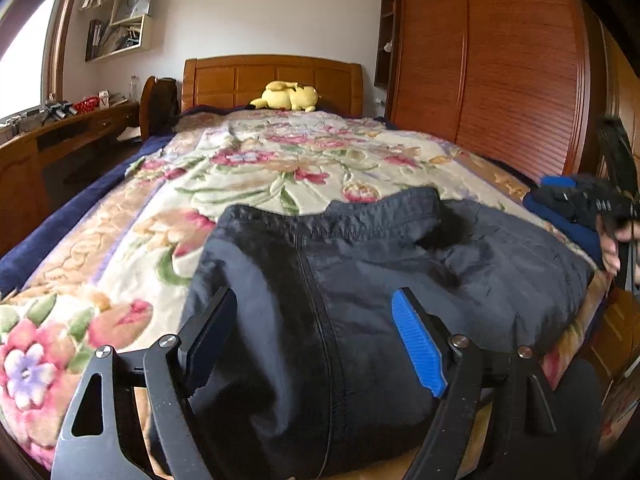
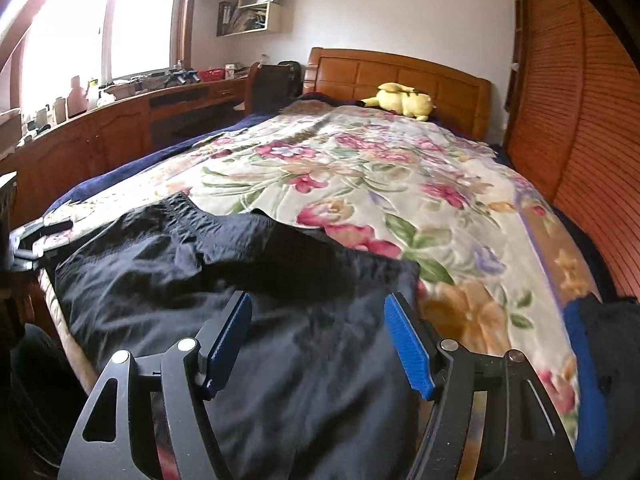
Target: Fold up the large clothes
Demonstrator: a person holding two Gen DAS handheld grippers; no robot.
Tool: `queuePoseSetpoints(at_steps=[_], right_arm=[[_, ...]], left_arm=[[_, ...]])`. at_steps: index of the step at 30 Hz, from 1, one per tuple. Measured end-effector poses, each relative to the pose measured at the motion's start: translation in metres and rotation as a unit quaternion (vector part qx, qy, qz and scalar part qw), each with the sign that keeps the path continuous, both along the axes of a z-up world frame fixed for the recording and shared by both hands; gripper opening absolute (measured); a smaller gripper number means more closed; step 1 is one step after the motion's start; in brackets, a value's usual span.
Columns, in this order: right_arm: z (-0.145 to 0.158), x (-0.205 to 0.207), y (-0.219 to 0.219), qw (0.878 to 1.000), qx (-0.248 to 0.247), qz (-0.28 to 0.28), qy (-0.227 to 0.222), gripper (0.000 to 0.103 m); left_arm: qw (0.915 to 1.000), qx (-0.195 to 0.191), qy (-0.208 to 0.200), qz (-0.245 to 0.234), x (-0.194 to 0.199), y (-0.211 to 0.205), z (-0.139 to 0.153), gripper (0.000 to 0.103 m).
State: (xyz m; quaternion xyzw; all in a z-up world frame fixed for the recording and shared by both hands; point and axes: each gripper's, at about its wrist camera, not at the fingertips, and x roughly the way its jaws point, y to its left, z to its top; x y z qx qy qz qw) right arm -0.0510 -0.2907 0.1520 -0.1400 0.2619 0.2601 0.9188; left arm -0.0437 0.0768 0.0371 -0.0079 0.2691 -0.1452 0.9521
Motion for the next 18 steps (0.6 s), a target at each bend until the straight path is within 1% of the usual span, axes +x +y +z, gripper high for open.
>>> queuePoseSetpoints(at_steps=[4,9,11,15,18], right_arm=[[-0.006,0.032,0.022,1.0,-0.021,0.007,0.014,0.071],[-0.015,0.07,0.062,0.998,-0.042,0.03,0.041,0.071],[-0.017,0.083,0.078,0.997,-0.048,0.044,0.051,0.071],[-0.024,0.106,0.11,0.992,-0.064,0.077,0.076,0.071],[-0.036,0.124,0.134,0.985,-0.093,0.099,0.103,0.071]], left_arm=[[0.9999,0.009,0.005,-0.002,0.006,-0.002,-0.009,0.081],[0.9998,0.017,0.001,-0.001,0.009,-0.003,-0.015,0.081],[0.9999,0.013,0.001,-0.003,0.009,0.0,-0.016,0.081],[0.9999,0.005,0.004,-0.009,0.009,0.005,-0.017,0.081],[1.0,0.003,0.004,-0.007,0.01,0.008,-0.016,0.081]])
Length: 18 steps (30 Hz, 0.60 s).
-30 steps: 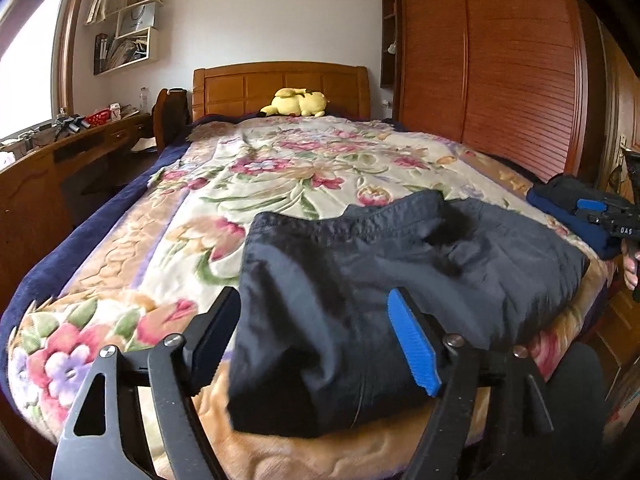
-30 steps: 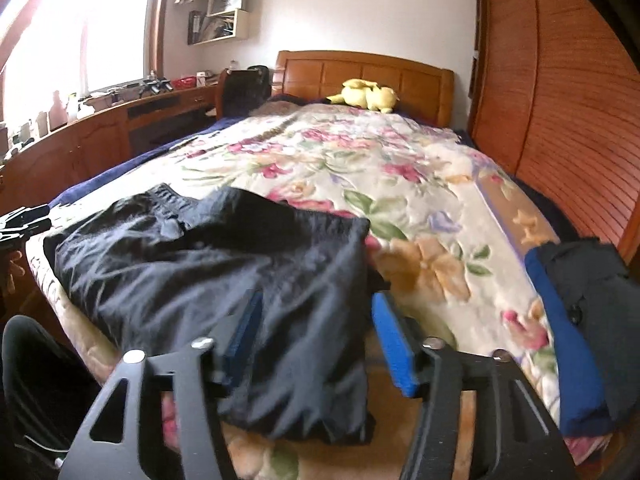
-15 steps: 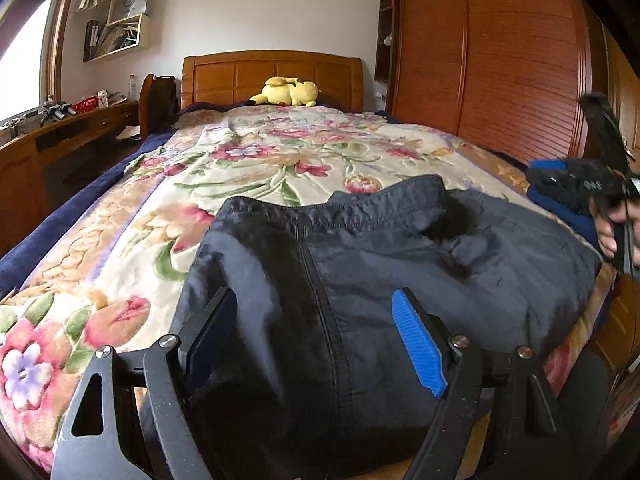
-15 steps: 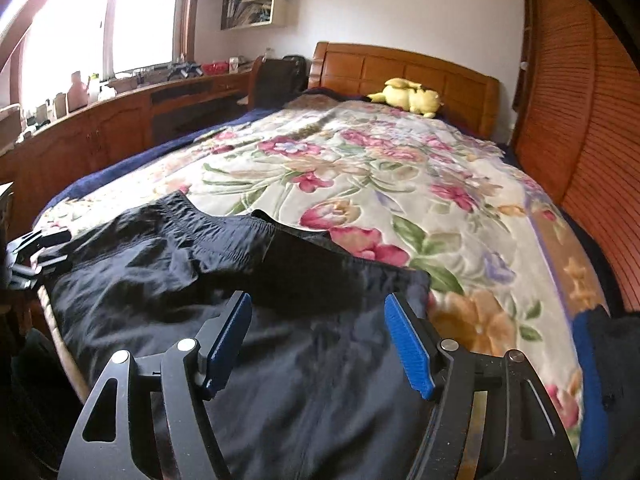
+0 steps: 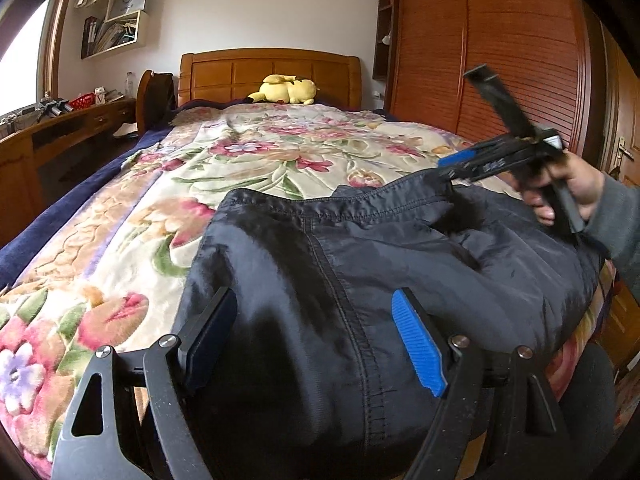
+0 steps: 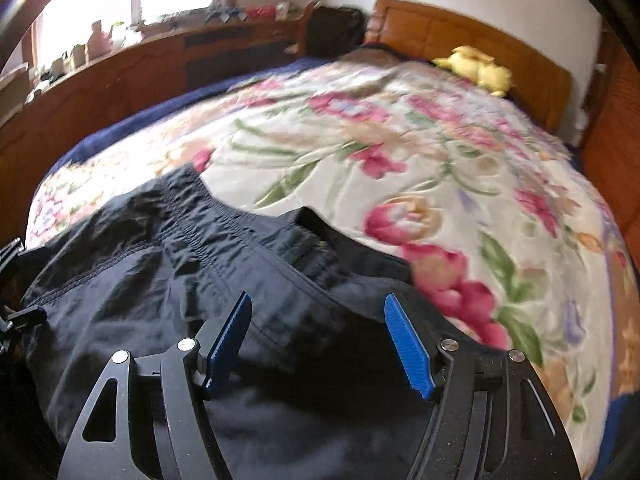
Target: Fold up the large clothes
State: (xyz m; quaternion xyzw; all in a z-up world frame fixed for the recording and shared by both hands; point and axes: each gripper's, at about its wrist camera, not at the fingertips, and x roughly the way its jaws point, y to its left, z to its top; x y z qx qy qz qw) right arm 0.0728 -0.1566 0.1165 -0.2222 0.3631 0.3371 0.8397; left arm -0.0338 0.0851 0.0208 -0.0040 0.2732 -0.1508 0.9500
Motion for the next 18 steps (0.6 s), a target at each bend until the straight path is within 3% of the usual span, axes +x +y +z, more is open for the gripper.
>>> queuePoseSetpoints(at_steps=[3,6,7,13,15,17,18], right_arm=[[-0.013,0.015,0.02,0.999,-0.046,0.015,0.013,0.068],[-0.019,0.021,0.03,0.997,-0.071,0.038,0.005,0.019],[-0.016,0.023,0.035,0.997,-0.067,0.039,-0.007,0.011],[0.004,0.027,0.053,0.993,-0.034,-0.008,-0.109,0.008],[0.0,0.039,0.061,0.994,-0.038,-0.014,-0.1,0.008],[-0.018,0.052,0.07,0.994,-0.076,-0.023,-0.073,0.008],[-0.028,0.059,0.07,0.994,-0.094,-0.029,-0.051,0.014]], left_arm=[[1.0,-0.003,0.0,0.002,0.0,0.004,0.0,0.081],[1.0,-0.003,-0.001,0.003,-0.001,0.006,0.0,0.081],[1.0,0.0,-0.004,0.005,-0.001,0.006,0.0,0.081],[0.9998,-0.005,-0.014,0.012,-0.004,0.01,0.004,0.081],[0.9998,-0.003,-0.015,0.015,-0.004,0.011,0.004,0.081],[0.9997,0.0,-0.016,0.019,-0.005,0.012,0.004,0.081],[0.9997,0.002,-0.016,0.02,-0.005,0.012,0.004,0.081]])
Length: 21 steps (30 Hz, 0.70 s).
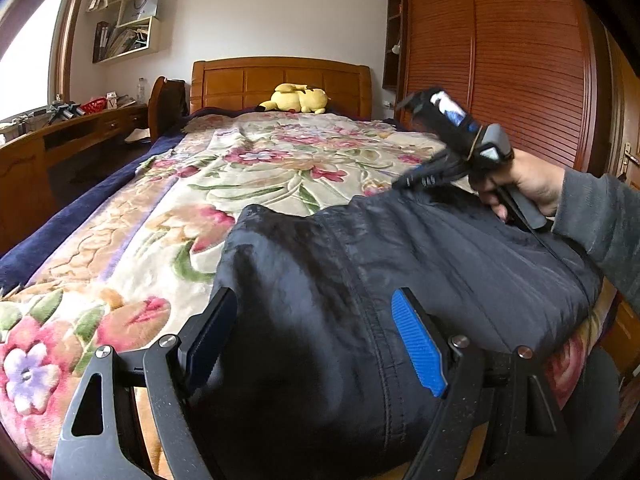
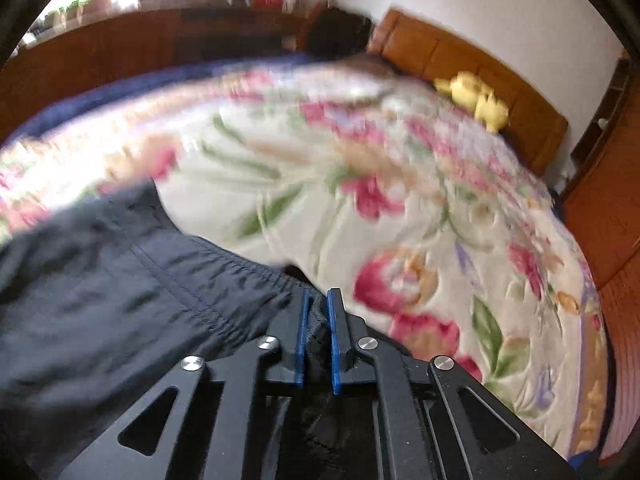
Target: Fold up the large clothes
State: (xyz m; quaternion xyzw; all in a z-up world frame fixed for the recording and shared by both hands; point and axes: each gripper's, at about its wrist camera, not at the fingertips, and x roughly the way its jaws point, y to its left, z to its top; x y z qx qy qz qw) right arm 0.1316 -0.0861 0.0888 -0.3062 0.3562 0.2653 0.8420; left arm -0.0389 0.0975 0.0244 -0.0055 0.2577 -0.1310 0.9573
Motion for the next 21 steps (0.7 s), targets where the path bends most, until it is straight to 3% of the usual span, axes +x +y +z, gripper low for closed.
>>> queuePoseSetpoints(at_steps=[1,2,4,6,11,16,20,21], right_arm=[[-0.003,0.003,-0.001,1.0,-0.006,-0.008,0.003,0.027],[-0.002,0.003,-0.006,1.0,-0.002,-0.014,0.0,0.034],[0.013,-0.001,-0.024,0.999,0.028,-0.024,-0.011,0.064],[0.026,-0.005,-0.048,0.998,0.046,-0.039,-0.022,0.076],[0.028,-0.006,-0.129,0.993,0.021,-0.11,-0.033,0.078],[0.005,0.011,-0.199,0.981,0.038,-0.192,0.017,0.078],[-0.018,0.031,-0.217,0.973,0.07,-0.2,0.086,0.077],[-0.023,0.033,-0.22,0.972,0.077,-0.198,0.097,0.067]], left_arm=[[1.0,0.0,0.0,0.003,-0.001,0.001,0.0,0.081],[1.0,-0.001,0.0,0.004,-0.001,0.002,0.0,0.081],[1.0,-0.002,-0.001,0.007,-0.001,0.005,0.0,0.081],[1.0,-0.002,0.001,0.009,0.0,0.007,0.0,0.081],[0.9999,-0.001,0.004,0.012,0.002,0.008,-0.002,0.081],[1.0,-0.003,0.001,0.008,0.001,0.005,0.0,0.081],[1.0,0.005,0.002,0.004,0.002,-0.001,-0.002,0.081],[1.0,0.008,0.003,0.004,0.002,-0.002,-0.003,0.081]])
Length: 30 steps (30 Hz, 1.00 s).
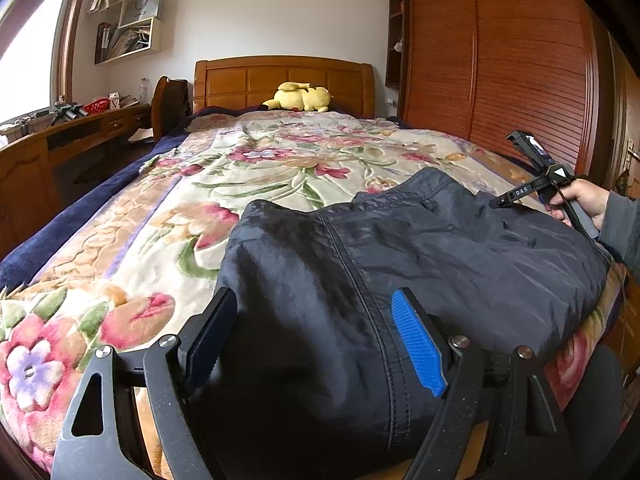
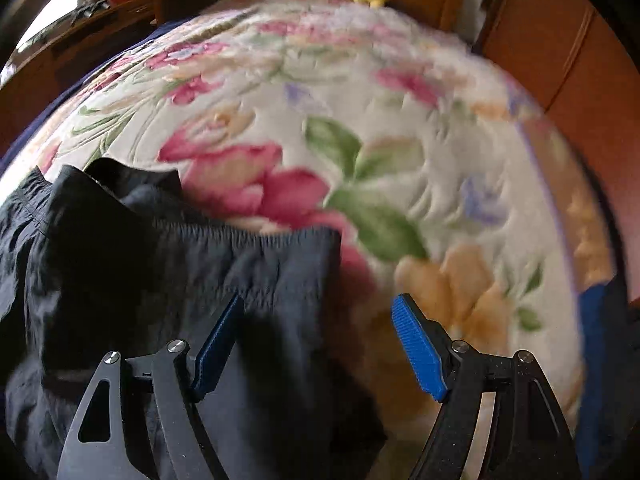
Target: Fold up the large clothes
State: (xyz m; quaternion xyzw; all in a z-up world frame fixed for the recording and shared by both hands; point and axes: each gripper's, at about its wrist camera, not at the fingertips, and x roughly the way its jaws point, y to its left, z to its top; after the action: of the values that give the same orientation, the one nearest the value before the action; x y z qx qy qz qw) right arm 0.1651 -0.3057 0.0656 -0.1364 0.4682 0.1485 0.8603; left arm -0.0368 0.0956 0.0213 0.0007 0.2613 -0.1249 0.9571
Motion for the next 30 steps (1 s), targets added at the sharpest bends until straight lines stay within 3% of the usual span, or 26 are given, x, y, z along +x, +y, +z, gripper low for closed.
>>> queuePoseSetpoints(at_steps=[2,3,4,6,8,13,14,17,19,21,30], right_arm=[[-0.003,0.013,-0.004,1.0,0.023,0.013,0.013,0.041],[-0.001,0.014,-0.005,0.999,0.03,0.02,0.015,0.021],[0.002,0.012,-0.005,0.999,0.027,0.025,0.009,0.015],[0.011,0.003,-0.007,0.999,0.014,0.036,-0.025,0.008],[0.023,-0.016,-0.02,0.998,0.006,0.002,-0.067,0.007],[0.013,-0.015,-0.038,0.998,-0.005,-0.038,-0.059,0.007],[0.014,-0.017,-0.036,0.997,-0.005,-0.04,-0.065,0.008],[0.026,-0.03,-0.033,0.995,-0.003,-0.046,-0.093,0.026],[0.038,-0.049,-0.03,0.993,0.003,-0.044,-0.11,0.067],[0.047,-0.076,-0.029,0.99,0.021,-0.033,-0.133,0.079],[0.053,-0.211,-0.044,0.985,0.056,-0.008,-0.161,0.082]], left_arm=[[1.0,0.004,0.001,0.001,-0.001,0.0,-0.001,0.081],[1.0,0.005,0.002,0.002,-0.001,0.0,-0.001,0.081],[1.0,0.005,0.002,0.003,-0.001,0.0,-0.002,0.081],[1.0,0.004,0.003,0.004,-0.001,0.001,-0.002,0.081],[1.0,-0.002,0.003,0.003,-0.002,0.004,-0.001,0.081],[1.0,-0.003,0.0,0.006,-0.004,0.005,0.0,0.081],[1.0,0.0,-0.001,0.006,-0.004,0.005,0.0,0.081],[0.9999,0.003,-0.008,0.007,-0.008,0.001,0.002,0.081],[0.9999,0.005,-0.016,0.005,-0.013,-0.002,0.005,0.081],[0.9997,0.006,-0.023,0.002,-0.018,-0.006,0.01,0.081],[0.9984,-0.002,-0.031,-0.046,-0.025,-0.054,0.02,0.081]])
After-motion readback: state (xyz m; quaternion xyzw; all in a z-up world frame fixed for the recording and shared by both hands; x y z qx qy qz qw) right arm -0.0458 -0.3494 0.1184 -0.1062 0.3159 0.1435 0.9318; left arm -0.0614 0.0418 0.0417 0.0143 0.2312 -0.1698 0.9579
